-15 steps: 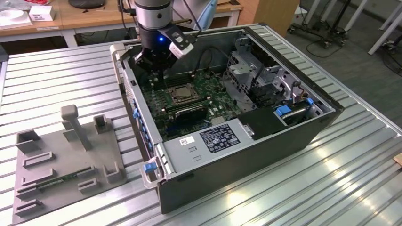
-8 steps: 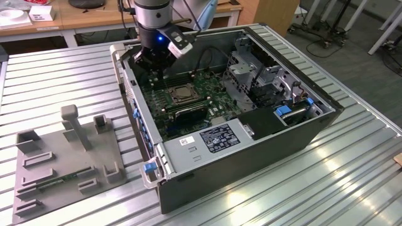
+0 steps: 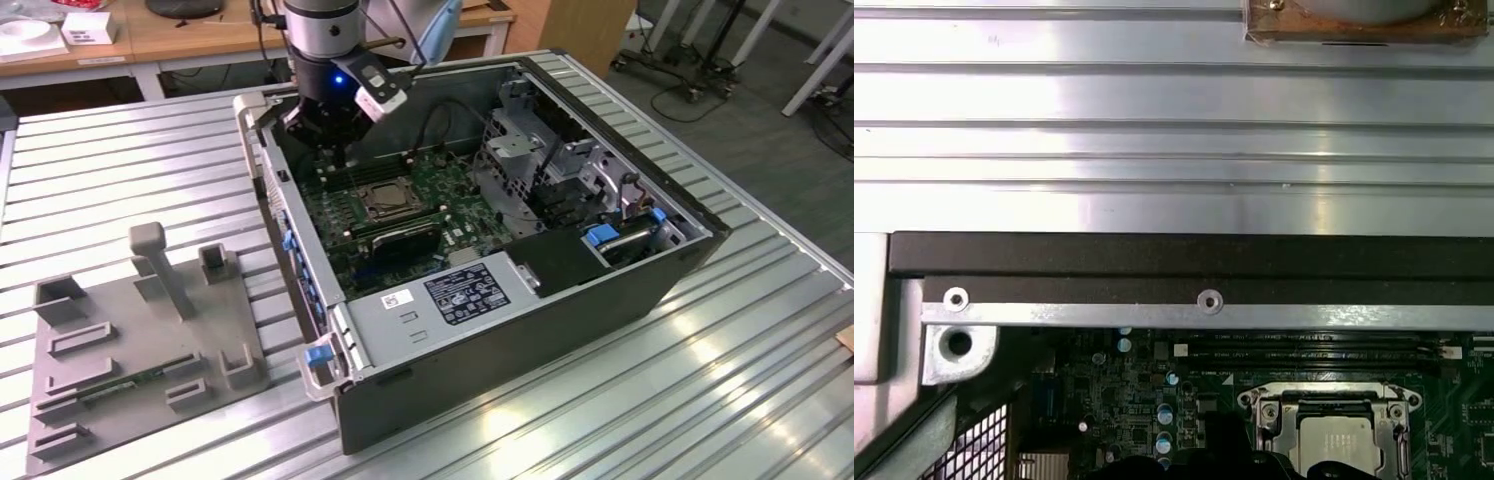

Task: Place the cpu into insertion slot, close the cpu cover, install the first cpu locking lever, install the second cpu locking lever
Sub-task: 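Install the first cpu locking lever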

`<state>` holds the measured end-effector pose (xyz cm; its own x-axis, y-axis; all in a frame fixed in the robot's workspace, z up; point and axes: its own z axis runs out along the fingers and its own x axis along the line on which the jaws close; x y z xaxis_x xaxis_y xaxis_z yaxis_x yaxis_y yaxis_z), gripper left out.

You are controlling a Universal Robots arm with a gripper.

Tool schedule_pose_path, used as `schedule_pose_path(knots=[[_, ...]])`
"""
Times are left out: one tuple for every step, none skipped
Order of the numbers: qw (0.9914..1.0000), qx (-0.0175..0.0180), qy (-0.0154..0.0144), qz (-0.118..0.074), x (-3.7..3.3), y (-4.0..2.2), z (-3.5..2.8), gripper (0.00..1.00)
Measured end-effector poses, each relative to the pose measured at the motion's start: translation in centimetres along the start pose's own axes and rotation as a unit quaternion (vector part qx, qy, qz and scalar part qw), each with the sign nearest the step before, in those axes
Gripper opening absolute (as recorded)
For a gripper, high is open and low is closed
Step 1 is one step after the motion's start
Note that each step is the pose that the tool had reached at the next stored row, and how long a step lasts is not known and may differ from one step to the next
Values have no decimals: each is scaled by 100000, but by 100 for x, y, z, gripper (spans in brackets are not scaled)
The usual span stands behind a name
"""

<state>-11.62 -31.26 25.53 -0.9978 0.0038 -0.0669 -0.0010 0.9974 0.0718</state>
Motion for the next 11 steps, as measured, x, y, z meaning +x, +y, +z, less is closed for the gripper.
schedule_pose_path(knots=[[100000, -31, -4, 5, 0, 1, 0, 11], [100000, -60, -6, 8, 0, 2, 1, 11], [100000, -61, -6, 13, 0, 2, 1, 11], [100000, -61, -2, 16, 0, 2, 0, 11], [100000, -64, -3, 16, 0, 2, 1, 11], [100000, -68, -5, 18, 0, 2, 1, 11], [100000, -65, -1, 21, -1, 2, 0, 11], [100000, -64, 2, 19, -4, 2, 1, 11], [100000, -64, 3, 16, -11, 3, 2, 11], [100000, -68, 0, 14, -20, 2, 4, 11], [100000, -95, -6, 22, -32, 2, 6, 11]])
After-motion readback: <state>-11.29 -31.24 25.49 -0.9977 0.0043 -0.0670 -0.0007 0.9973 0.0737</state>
